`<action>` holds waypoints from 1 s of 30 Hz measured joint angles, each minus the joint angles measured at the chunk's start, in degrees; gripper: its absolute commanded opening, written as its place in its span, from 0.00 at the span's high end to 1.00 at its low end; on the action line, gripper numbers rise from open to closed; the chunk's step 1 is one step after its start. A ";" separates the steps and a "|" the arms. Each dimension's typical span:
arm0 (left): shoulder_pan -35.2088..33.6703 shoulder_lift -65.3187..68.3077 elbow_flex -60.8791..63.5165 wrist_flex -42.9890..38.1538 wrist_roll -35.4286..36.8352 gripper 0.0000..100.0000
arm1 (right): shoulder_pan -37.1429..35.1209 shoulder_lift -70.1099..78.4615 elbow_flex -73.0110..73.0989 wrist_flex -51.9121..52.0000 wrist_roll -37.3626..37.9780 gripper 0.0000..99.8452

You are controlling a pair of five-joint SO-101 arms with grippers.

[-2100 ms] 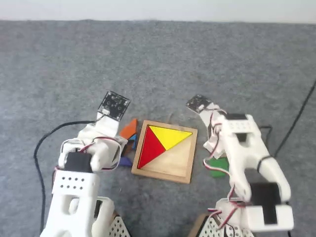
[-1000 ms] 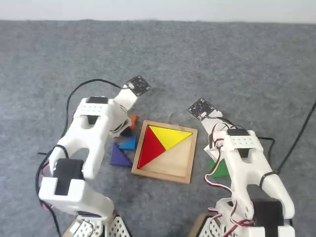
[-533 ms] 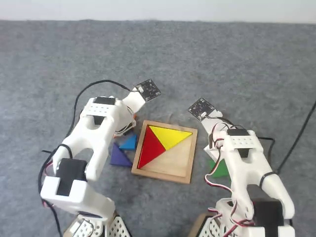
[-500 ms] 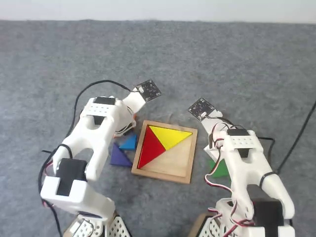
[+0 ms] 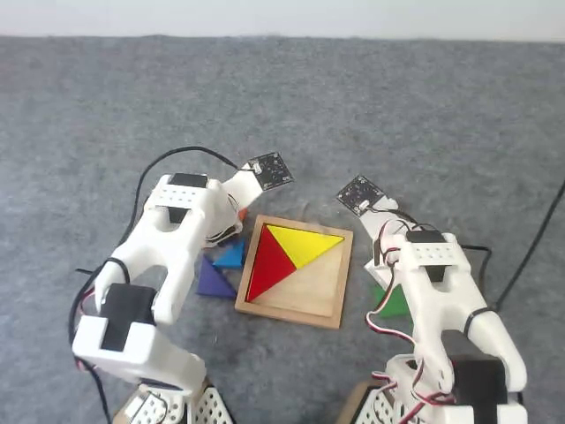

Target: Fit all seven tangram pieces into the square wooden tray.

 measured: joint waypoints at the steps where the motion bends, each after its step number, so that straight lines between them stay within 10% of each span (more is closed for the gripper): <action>1: 0.00 -0.44 0.00 0.44 0.00 0.98 | 0.00 0.00 0.00 0.00 0.00 0.77; 16: 0.62 0.09 -2.73 7.03 9.67 0.81 | 0.00 0.00 0.00 0.00 0.00 0.77; 30: 0.44 0.88 -3.08 2.20 0.97 0.80 | 0.00 0.00 0.00 0.00 0.00 0.77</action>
